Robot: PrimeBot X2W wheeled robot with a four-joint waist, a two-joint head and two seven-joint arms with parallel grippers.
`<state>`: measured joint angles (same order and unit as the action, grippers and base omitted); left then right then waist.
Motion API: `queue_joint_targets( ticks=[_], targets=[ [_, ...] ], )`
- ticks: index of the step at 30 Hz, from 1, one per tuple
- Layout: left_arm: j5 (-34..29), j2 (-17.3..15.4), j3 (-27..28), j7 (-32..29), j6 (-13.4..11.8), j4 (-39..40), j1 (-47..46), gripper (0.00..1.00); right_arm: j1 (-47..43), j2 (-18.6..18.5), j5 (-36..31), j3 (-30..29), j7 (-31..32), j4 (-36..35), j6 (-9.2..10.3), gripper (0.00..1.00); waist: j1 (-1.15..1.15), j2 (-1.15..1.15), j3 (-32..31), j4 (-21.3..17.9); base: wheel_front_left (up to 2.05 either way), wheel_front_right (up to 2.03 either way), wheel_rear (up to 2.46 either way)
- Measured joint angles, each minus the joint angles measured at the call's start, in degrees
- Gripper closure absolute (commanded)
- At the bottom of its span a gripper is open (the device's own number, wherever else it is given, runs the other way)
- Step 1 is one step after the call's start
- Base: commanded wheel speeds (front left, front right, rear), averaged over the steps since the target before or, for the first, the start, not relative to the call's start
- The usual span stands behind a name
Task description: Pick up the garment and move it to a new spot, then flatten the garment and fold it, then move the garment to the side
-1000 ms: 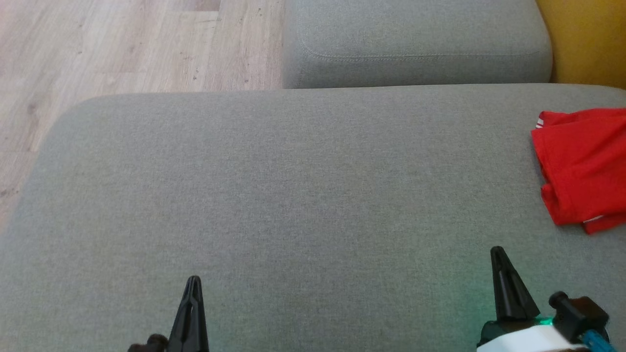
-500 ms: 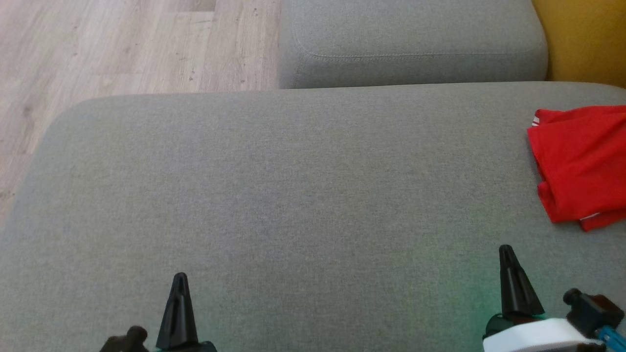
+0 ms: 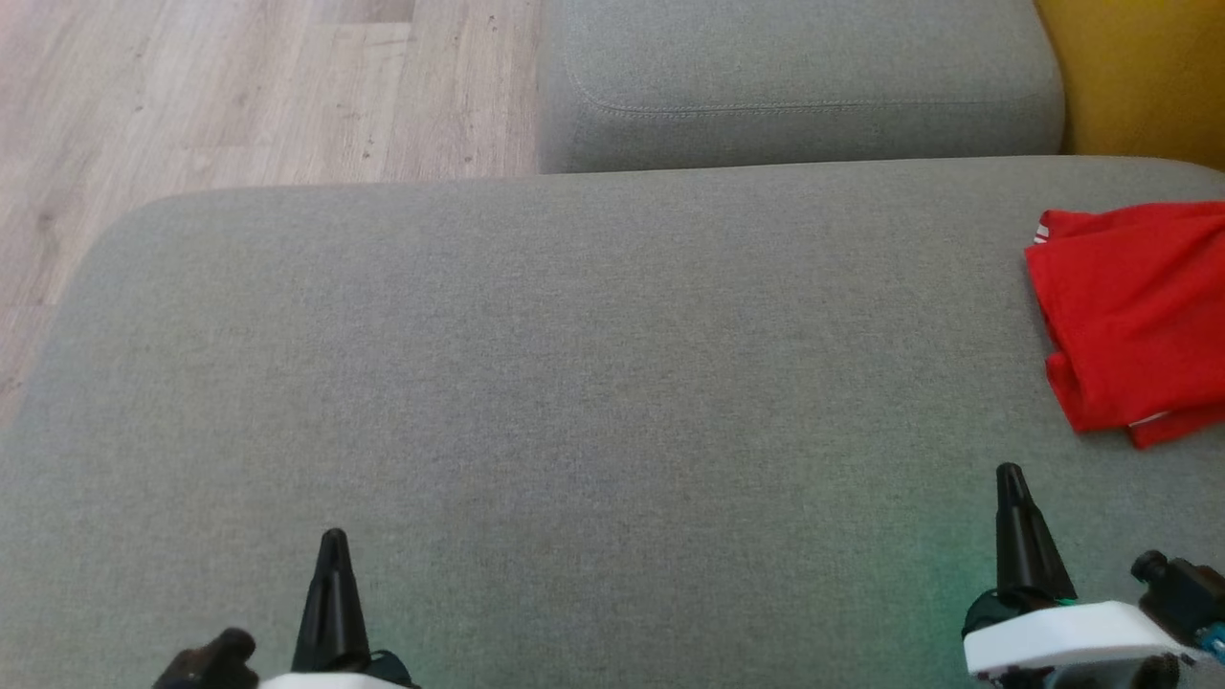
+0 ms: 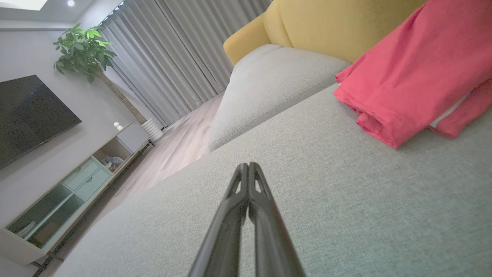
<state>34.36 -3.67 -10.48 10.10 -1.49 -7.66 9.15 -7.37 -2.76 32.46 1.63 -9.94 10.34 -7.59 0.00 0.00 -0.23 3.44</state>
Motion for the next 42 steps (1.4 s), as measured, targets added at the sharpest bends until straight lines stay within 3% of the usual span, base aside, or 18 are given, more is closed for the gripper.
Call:
queue_joint_targets(
  ticks=[42],
  targets=[
    [28.22, -0.34, 5.21, -6.45, 4.04, -3.44, -5.61, 1.00, 4.64, -0.52, 28.88, -2.72, 6.45, 2.36, 0.04, 1.00, 0.00, 0.00, 0.20, -1.62, 0.00, 0.00, 0.00]
  ],
)
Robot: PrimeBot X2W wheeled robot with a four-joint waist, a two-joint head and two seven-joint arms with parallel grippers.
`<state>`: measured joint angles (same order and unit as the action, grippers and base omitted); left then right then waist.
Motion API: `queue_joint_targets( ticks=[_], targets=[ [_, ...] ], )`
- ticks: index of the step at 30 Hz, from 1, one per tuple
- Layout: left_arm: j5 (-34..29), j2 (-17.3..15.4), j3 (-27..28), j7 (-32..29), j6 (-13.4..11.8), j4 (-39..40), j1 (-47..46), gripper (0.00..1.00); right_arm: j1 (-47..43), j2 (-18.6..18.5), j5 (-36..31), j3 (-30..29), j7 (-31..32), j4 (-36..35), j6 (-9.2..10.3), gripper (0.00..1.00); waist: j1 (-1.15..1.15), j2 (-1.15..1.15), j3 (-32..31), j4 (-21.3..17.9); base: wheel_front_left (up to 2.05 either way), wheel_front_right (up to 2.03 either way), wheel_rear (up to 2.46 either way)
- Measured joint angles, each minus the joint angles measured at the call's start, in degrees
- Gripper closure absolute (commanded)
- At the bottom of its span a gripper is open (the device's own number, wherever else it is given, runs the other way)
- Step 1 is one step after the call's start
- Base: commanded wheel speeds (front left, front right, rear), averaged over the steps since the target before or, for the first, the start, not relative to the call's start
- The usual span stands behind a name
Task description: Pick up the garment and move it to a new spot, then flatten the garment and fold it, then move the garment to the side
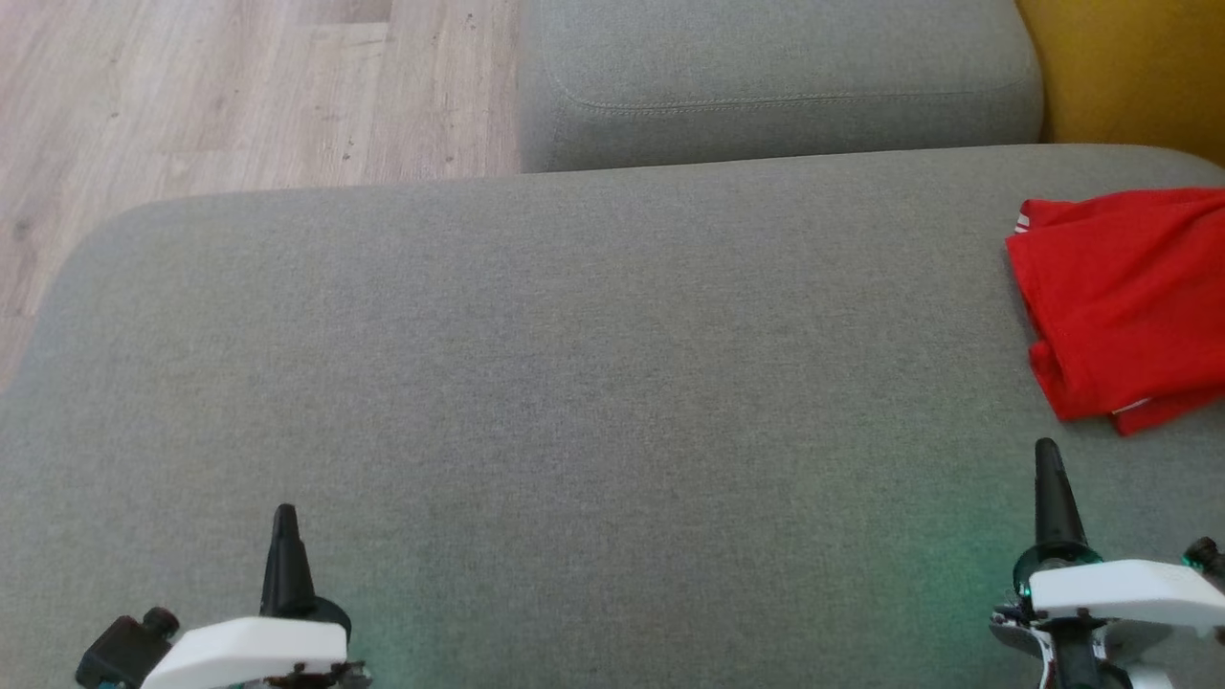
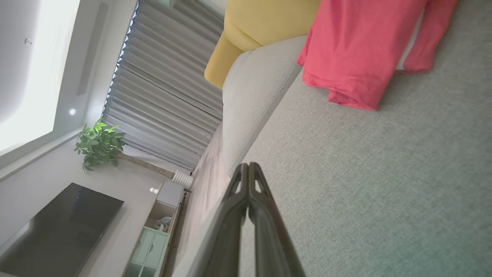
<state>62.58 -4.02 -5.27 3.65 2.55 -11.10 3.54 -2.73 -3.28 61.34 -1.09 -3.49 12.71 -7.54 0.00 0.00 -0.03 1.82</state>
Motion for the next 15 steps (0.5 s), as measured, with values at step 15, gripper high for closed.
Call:
queue_joint_targets(
  ticks=[15],
  targets=[
    [9.92, 0.00, 2.05, -2.40, 1.52, -1.49, -1.85, 1.00, 2.04, -0.14, 10.13, -1.35, 2.53, 1.05, 0.00, 1.00, 0.00, 0.00, 0.07, -0.58, 0.00, 0.00, 0.00]
  ],
)
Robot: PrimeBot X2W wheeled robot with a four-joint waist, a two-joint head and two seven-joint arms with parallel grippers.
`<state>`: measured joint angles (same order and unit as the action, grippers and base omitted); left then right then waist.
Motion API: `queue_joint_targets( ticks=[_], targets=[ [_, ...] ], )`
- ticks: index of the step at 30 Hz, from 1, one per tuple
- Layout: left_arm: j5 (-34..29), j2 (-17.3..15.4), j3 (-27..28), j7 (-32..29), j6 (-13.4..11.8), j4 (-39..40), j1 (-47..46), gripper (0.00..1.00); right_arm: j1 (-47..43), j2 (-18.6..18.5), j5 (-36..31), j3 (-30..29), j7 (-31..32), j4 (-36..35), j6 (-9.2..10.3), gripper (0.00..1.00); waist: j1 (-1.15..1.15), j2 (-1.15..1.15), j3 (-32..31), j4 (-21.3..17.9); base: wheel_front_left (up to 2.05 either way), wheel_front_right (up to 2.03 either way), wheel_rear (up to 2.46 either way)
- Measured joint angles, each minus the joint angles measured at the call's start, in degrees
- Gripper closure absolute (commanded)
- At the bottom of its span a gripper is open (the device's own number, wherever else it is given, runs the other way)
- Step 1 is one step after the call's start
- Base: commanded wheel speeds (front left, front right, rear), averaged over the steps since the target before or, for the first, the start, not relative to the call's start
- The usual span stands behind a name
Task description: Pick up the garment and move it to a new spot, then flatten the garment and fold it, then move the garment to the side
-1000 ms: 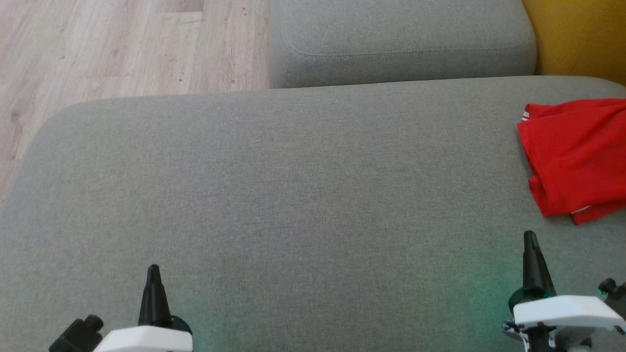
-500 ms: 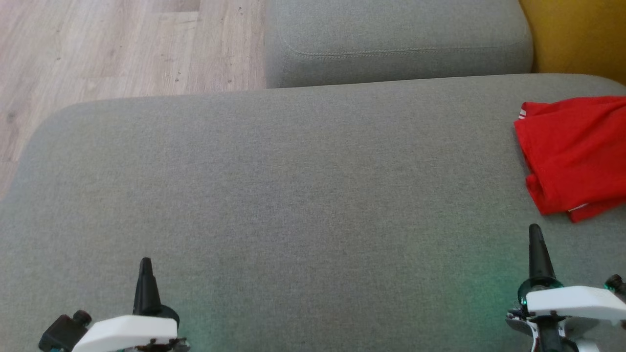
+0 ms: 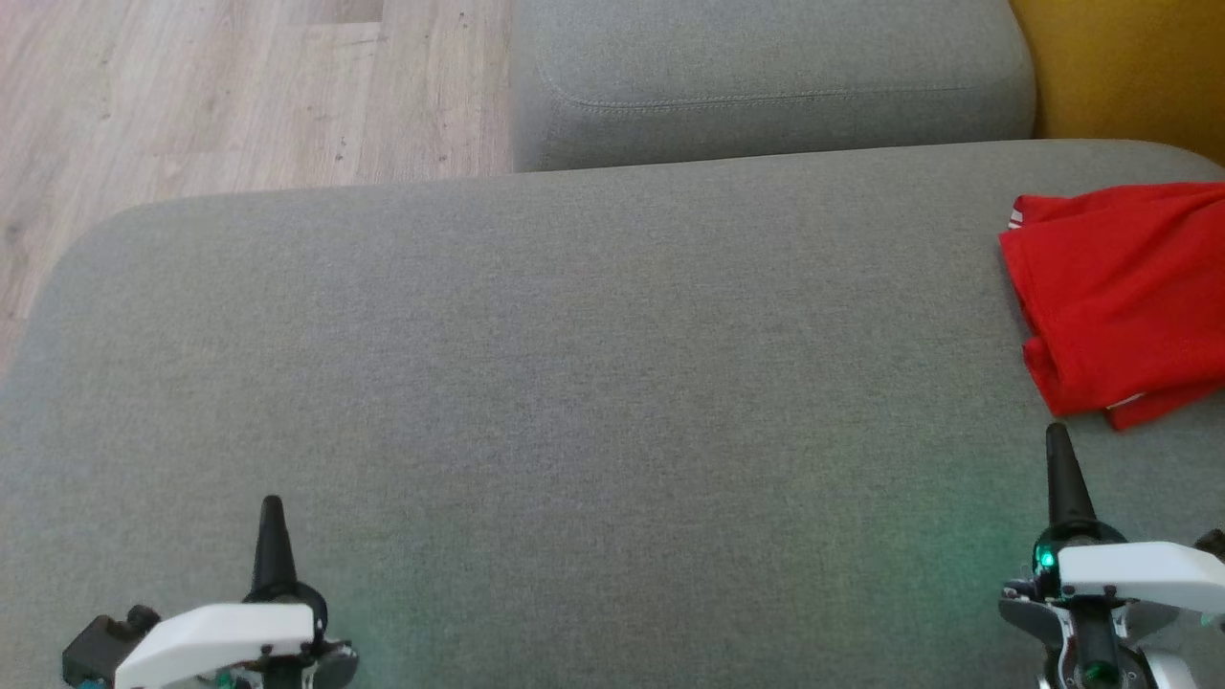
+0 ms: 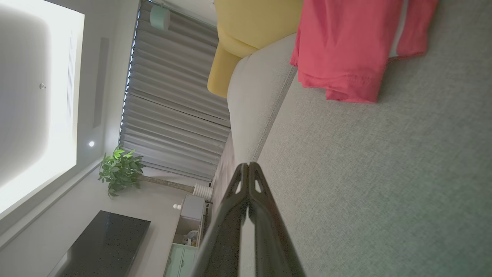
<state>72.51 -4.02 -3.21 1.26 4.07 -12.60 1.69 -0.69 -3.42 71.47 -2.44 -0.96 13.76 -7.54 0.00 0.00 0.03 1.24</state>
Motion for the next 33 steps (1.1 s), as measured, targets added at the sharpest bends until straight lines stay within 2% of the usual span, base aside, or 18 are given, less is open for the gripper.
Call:
queue_joint_targets(
  ticks=[33],
  targets=[
    [21.43, 0.09, 5.13, -5.32, 3.02, -2.96, -4.80, 1.00, 3.77, -0.05, 21.92, -2.93, 5.11, 1.93, 0.01, 1.00, 0.00, 0.00, 0.15, -1.25, 0.00, 0.00, 0.00]
  ],
)
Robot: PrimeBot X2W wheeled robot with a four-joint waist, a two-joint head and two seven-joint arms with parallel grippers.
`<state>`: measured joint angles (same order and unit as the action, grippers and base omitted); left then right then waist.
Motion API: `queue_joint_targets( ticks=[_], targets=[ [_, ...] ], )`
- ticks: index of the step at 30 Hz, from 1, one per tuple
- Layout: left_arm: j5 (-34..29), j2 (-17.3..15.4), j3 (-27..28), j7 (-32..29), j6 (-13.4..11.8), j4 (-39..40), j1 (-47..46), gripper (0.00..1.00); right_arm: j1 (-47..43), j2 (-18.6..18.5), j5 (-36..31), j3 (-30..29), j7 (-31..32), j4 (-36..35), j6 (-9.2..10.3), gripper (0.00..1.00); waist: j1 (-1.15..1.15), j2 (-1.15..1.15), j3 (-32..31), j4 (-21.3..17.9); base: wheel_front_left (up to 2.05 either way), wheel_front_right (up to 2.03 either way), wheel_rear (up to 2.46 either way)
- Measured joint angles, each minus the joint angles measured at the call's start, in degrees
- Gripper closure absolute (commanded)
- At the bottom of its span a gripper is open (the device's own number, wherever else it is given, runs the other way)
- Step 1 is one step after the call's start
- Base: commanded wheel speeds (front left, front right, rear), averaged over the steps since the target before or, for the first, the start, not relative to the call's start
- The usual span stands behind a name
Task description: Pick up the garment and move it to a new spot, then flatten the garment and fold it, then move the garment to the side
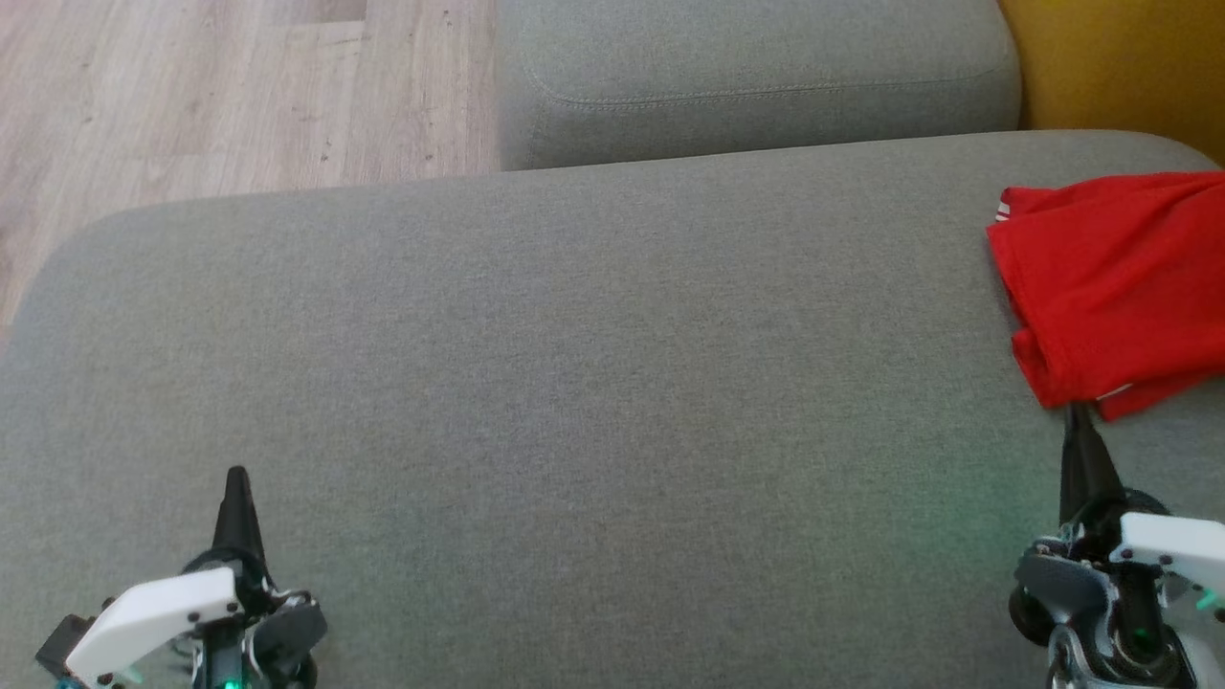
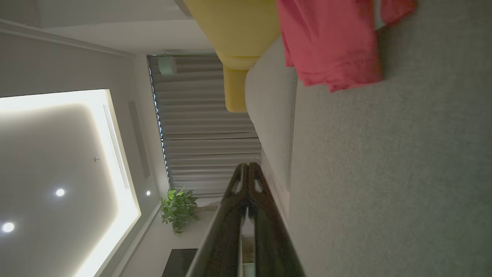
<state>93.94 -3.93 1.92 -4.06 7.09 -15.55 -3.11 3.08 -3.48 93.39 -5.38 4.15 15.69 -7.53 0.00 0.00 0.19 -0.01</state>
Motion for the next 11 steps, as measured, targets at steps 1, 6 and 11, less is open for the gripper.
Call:
queue_joint_targets(
  ticks=[1, 6, 11],
  targets=[
    [0.12, 0.01, 0.00, -0.01, 0.00, -0.01, -0.13, 1.00, 0.20, -0.01, 0.09, -0.08, 0.01, -0.01, 0.00, 1.00, 0.00, 0.00, 0.00, 0.00, 0.00, 0.00, 0.00],
    [0.11, 0.04, 0.08, -0.42, 0.00, -0.03, -0.14, 1.00, 0.28, -0.01, 0.09, -0.25, 0.42, 0.01, 0.00, 1.00, 0.00, 0.00, 0.00, 0.00, 0.00, 0.00, 0.00],
    [0.11, 0.05, 0.15, -0.43, 0.00, -0.03, -0.14, 1.00, 0.28, -0.01, 0.09, -0.32, 0.43, 0.01, 0.00, 1.00, 0.00, 0.00, 0.00, 0.00, 0.00, 0.00, 0.00]
  ],
)
